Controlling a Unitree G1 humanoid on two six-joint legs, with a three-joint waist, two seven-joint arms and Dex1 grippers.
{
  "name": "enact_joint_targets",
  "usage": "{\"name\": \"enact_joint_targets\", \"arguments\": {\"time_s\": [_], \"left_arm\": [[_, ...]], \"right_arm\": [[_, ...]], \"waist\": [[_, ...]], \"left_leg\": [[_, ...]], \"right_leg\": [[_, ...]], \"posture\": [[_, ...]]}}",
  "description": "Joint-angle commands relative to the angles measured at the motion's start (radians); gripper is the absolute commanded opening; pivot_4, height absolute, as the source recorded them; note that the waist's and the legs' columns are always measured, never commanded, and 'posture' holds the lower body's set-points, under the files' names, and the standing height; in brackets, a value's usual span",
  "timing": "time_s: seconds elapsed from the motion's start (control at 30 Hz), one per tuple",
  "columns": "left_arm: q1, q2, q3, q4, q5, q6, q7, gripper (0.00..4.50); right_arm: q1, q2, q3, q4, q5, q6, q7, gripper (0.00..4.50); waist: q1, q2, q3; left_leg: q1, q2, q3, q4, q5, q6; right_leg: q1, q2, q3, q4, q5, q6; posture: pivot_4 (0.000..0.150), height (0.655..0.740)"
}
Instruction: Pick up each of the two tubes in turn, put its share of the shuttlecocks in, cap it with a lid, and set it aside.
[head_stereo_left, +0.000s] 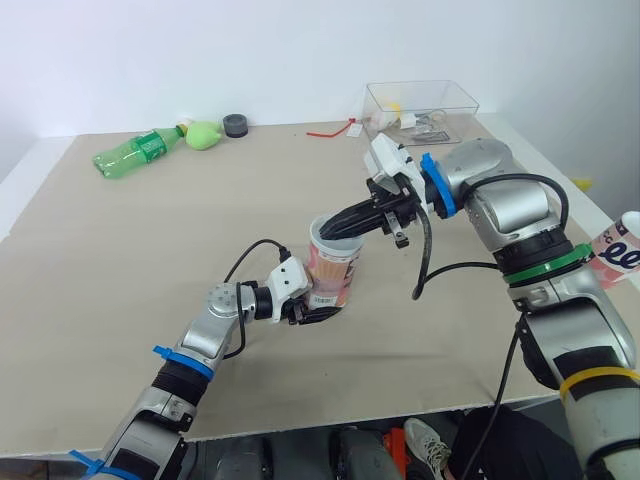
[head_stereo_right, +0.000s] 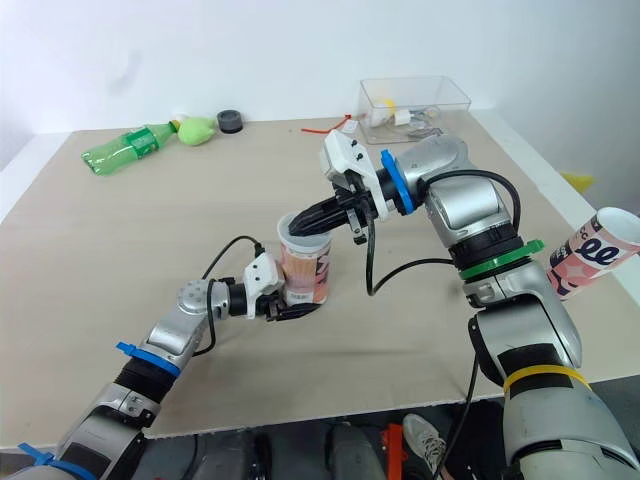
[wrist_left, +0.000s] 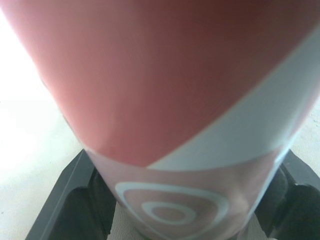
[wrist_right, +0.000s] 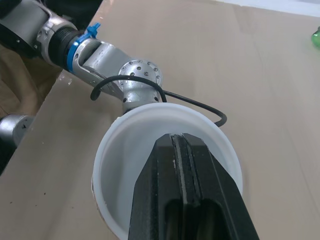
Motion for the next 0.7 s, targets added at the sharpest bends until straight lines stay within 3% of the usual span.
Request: {"name": "enact_joint_targets", "arguments": {"time_s": [0.03, 0.7], "left_arm": [[0.037, 0.013, -0.014, 0.038, 0.019, 0.020, 0.003, 3.06], [0.034, 0.006, -0.011, 0.045, 0.024, 0.019, 0.009, 3.06]], "right_arm": [[0.001, 0.015, -0.011, -0.034, -0.040, -0.029, 0.022, 0.04], [0.017, 0.070, 0.039, -0.009, -0.195, -0.124, 0.077, 0.04]], "waist": [[0.000, 0.000, 0.000], [0.000, 0.002, -0.008]], "left_leg": [[0.000, 0.000, 0.000, 0.000, 0.000, 0.000], [0.005, 0.007, 0.003, -0.001, 0.000, 0.000]], "right_leg": [[0.000, 0.000, 0.000, 0.000, 0.000, 0.000], [0.001, 0.005, 0.000, 0.000, -0.001, -0.002]], "posture": [[0.150, 0.7400], [0.150, 0.7400]]}}
